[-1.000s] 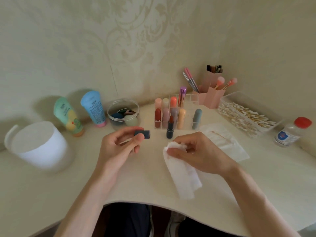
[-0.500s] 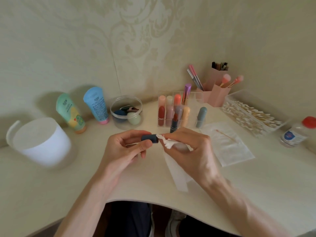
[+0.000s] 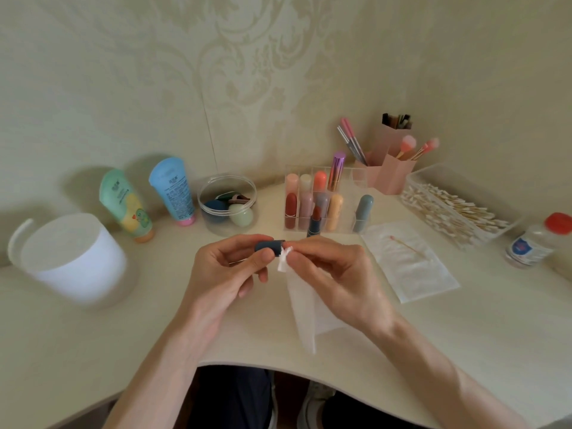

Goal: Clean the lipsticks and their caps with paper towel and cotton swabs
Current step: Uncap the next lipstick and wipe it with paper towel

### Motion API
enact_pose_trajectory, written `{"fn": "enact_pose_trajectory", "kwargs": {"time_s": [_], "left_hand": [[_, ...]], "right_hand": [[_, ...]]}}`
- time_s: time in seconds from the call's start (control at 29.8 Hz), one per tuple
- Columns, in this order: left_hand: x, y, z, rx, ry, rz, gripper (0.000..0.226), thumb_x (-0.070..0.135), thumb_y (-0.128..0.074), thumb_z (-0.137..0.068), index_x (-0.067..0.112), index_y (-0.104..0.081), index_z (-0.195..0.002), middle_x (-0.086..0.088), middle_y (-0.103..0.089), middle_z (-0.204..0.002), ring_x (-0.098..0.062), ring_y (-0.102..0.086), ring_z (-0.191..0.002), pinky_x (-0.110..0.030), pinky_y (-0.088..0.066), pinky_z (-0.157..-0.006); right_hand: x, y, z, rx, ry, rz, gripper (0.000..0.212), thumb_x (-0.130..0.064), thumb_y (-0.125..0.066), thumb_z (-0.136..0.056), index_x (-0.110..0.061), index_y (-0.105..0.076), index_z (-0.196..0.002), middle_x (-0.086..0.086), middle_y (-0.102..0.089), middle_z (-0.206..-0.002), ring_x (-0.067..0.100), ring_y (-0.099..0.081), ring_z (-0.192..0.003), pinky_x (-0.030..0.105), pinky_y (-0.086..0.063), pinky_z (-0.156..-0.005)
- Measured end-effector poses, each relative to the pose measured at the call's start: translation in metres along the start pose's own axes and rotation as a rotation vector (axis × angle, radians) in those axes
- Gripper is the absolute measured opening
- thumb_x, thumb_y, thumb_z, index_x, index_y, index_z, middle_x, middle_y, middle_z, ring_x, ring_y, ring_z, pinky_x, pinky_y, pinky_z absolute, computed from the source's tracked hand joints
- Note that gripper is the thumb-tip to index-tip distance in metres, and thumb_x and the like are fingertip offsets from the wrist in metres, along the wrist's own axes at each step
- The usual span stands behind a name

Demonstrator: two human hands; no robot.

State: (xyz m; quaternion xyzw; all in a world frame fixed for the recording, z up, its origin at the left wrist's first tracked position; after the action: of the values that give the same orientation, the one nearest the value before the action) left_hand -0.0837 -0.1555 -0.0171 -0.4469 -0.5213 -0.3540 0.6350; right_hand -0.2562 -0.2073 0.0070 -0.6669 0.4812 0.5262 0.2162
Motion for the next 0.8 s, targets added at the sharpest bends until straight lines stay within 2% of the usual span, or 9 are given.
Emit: {"fn": "enact_pose_trajectory", "kwargs": {"time_s": [0.07,0.17,0.27,0.44,0.6,0.8], "left_hand": [[0.0,0.001,0.0,0.002,-0.001,0.009,0.022,0.02,-0.08,-0.07,0.015,-0.083,-0.091,-0.012,-0.072,-0.071,-0.014,-0.055,-0.052,-0.018,-0.032,-0.04],[0.0,0.0,0.001,-0.011,-0.008,0.008,0.024,0.02,-0.081,-0.07,0.013,-0.083,-0.093,-0.013,-0.072,-0.072,-0.014,-0.054,-0.054,-0.018,-0.032,-0.041],[0.001,-0.002,0.001,-0.019,-0.017,0.009,0.023,0.021,-0.08,-0.07,0.015,-0.084,-0.092,-0.014,-0.073,-0.074,-0.015,-0.053,-0.055,-0.018,-0.033,-0.041],[0.001,-0.003,0.001,-0.032,-0.024,0.021,0.024,0.023,-0.081,-0.067,0.016,-0.084,-0.09,-0.015,-0.076,-0.082,-0.015,-0.055,-0.058,-0.019,-0.032,-0.042],[-0.001,-0.003,0.003,-0.033,-0.015,0.033,0.021,0.021,-0.081,-0.068,0.017,-0.084,-0.089,-0.015,-0.075,-0.079,-0.014,-0.057,-0.057,-0.019,-0.034,-0.042],[-0.003,-0.007,0.004,-0.015,-0.008,0.034,0.022,0.023,-0.08,-0.07,0.014,-0.083,-0.09,-0.014,-0.072,-0.073,-0.014,-0.06,-0.058,-0.019,-0.036,-0.043]], "right_hand": [[-0.003,0.004,0.001,0.032,0.006,-0.029,0.017,-0.008,-0.077,-0.093,-0.011,-0.082,-0.109,-0.005,-0.081,-0.1,0.014,-0.077,-0.092,0.023,-0.058,-0.085],[-0.005,0.01,0.003,0.111,0.051,0.044,0.016,-0.013,-0.083,-0.088,-0.012,-0.081,-0.104,-0.007,-0.081,-0.093,0.018,-0.078,-0.087,0.033,-0.062,-0.085],[-0.011,0.011,0.005,0.167,0.144,0.091,0.014,-0.01,-0.084,-0.087,-0.01,-0.083,-0.101,-0.005,-0.08,-0.094,0.02,-0.077,-0.09,0.038,-0.062,-0.083],[-0.011,0.006,0.002,0.107,0.21,0.109,0.014,-0.011,-0.085,-0.086,-0.008,-0.084,-0.1,0.0,-0.077,-0.098,0.02,-0.075,-0.09,0.034,-0.06,-0.082],[-0.01,0.002,0.002,0.073,0.224,0.1,0.015,-0.011,-0.085,-0.085,-0.007,-0.083,-0.1,0.0,-0.077,-0.098,0.016,-0.075,-0.089,0.024,-0.057,-0.082],[-0.009,-0.003,0.003,0.073,0.219,0.169,0.01,-0.013,-0.078,-0.094,-0.006,-0.079,-0.102,-0.003,-0.074,-0.094,0.017,-0.072,-0.087,0.024,-0.054,-0.078]]}}
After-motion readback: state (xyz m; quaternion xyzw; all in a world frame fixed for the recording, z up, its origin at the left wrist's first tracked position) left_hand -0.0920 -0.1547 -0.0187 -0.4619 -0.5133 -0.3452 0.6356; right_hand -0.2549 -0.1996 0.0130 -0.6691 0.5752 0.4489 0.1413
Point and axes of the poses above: each hand's wrist, its own z-axis away from the middle knuckle, its own y-axis out of the back of the hand, x = y × z, the point moved 7 cm from there along -z, towards the middle knuckle
